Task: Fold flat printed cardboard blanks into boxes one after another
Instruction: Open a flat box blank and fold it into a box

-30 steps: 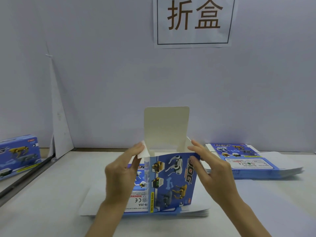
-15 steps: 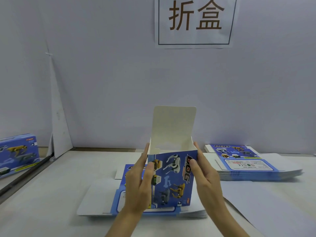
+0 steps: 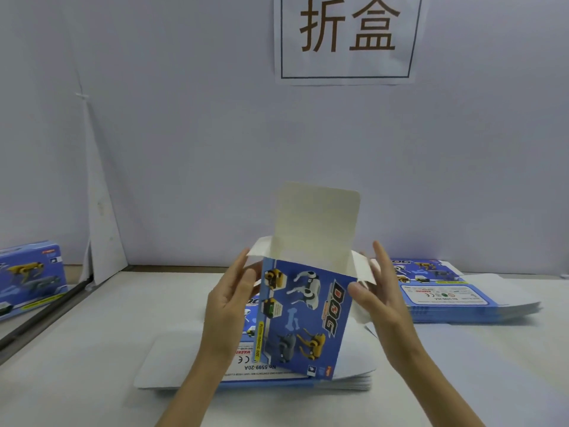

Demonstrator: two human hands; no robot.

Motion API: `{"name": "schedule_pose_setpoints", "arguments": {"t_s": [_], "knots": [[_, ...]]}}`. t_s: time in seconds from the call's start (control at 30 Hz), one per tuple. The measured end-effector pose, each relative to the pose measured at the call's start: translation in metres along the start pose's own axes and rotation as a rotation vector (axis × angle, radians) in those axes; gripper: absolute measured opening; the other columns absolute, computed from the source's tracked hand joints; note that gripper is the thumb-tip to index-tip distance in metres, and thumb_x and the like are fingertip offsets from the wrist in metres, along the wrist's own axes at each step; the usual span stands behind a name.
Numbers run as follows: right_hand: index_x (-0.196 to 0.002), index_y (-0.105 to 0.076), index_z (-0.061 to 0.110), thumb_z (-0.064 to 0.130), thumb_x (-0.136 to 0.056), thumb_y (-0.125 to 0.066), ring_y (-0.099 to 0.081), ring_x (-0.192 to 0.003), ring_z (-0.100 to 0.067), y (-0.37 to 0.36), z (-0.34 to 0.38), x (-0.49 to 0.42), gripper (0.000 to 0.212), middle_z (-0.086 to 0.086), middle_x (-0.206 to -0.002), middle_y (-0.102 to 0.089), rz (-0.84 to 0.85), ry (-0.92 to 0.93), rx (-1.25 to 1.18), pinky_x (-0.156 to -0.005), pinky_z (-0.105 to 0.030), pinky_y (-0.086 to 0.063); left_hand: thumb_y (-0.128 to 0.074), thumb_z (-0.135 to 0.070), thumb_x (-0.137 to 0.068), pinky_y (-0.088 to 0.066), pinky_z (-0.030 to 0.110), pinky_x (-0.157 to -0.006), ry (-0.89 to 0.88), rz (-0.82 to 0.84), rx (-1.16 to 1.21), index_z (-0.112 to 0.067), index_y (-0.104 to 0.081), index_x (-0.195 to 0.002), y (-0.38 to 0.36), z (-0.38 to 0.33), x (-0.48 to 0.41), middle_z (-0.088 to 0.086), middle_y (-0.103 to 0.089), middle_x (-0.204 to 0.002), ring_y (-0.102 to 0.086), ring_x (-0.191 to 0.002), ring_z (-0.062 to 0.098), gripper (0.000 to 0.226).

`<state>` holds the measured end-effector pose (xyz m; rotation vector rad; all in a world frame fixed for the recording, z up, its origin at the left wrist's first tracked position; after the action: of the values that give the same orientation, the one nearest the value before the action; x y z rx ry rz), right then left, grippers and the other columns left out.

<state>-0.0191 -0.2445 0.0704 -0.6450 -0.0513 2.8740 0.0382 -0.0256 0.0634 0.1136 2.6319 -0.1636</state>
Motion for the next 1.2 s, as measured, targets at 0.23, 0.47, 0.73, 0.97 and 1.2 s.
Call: {"name": "schedule_pose_setpoints", "arguments": {"t_s": [0.23, 0.47, 0.73, 0.97, 1.2], "knots": [[-0.127, -0.038, 0.05, 0.033, -0.059, -0.087, -0.068, -0.101, -0.013, -0.018, -0.003, 0.005, 0.086, 0.018, -0.11, -0.065, -0.055, 0.081, 0.008, -0.07, -0.03, -0.059, -0.062, -0.091, -0.036, -0.031, 0.043, -0.113, 0.008, 0.23, -0.527, -0.061, 0.034, -0.129, -0.053, 0.01, 0.027, -0.035, 0.004, -0.148, -0.012, -0.145, 0.01, 0.137], [-0.131, -0.04, 0.038, 0.061, -0.066, -0.059, -0.06, -0.105, 0.001, -0.017, 0.02, 0.001, 0.072, 0.01, -0.117, -0.062, 0.003, 0.113, 0.113, -0.081, -0.016, -0.051, -0.076, -0.076, -0.034, -0.035, 0.032, -0.101, 0.005, 0.024, -0.529, -0.062, 0.032, -0.128, -0.043, 0.019, 0.023, -0.028, -0.016, -0.125, -0.024, -0.123, 0.003, 0.144], [-0.111, -0.059, 0.027, 0.048, -0.083, -0.068, -0.06, -0.067, -0.005, -0.017, 0.098, -0.067, 0.037, 0.007, -0.079, -0.066, -0.047, 0.314, 0.595, -0.056, -0.017, -0.047, -0.084, -0.058, -0.054, -0.032, 0.037, -0.11, 0.003, 0.061, -0.669, -0.064, 0.043, -0.109, -0.053, 0.022, 0.031, -0.032, 0.001, -0.13, -0.015, -0.133, 0.005, 0.139], [-0.086, -0.063, 0.01, 0.022, -0.089, -0.065, -0.055, -0.072, -0.022, 0.021, 0.026, -0.092, 0.013, -0.008, -0.079, -0.059, -0.192, -0.273, 0.111, -0.067, -0.034, -0.045, -0.078, -0.067, -0.053, -0.033, 0.035, -0.11, -0.002, 0.126, -0.648, -0.064, 0.044, -0.112, -0.054, 0.028, 0.032, -0.036, 0.006, -0.135, -0.013, -0.139, 0.008, 0.135], [-0.082, -0.056, 0.008, 0.024, -0.093, -0.055, -0.065, -0.063, -0.02, 0.009, -0.059, -0.033, 0.02, -0.01, -0.073, -0.066, 0.028, -1.003, -0.018, -0.055, -0.024, -0.045, -0.077, -0.065, -0.057, -0.033, 0.03, -0.108, -0.02, 0.079, -0.669, -0.055, 0.041, -0.123, -0.054, 0.03, 0.033, -0.026, 0.01, -0.144, -0.014, -0.136, 0.003, 0.136]]}}
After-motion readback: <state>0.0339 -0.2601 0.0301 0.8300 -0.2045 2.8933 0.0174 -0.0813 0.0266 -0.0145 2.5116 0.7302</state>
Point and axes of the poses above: each hand's wrist, its own x-axis away from the middle knuckle, its own y-axis out of the back of the hand, z = x × y, the point moved 6 cm from there along -x, towards the middle knuckle
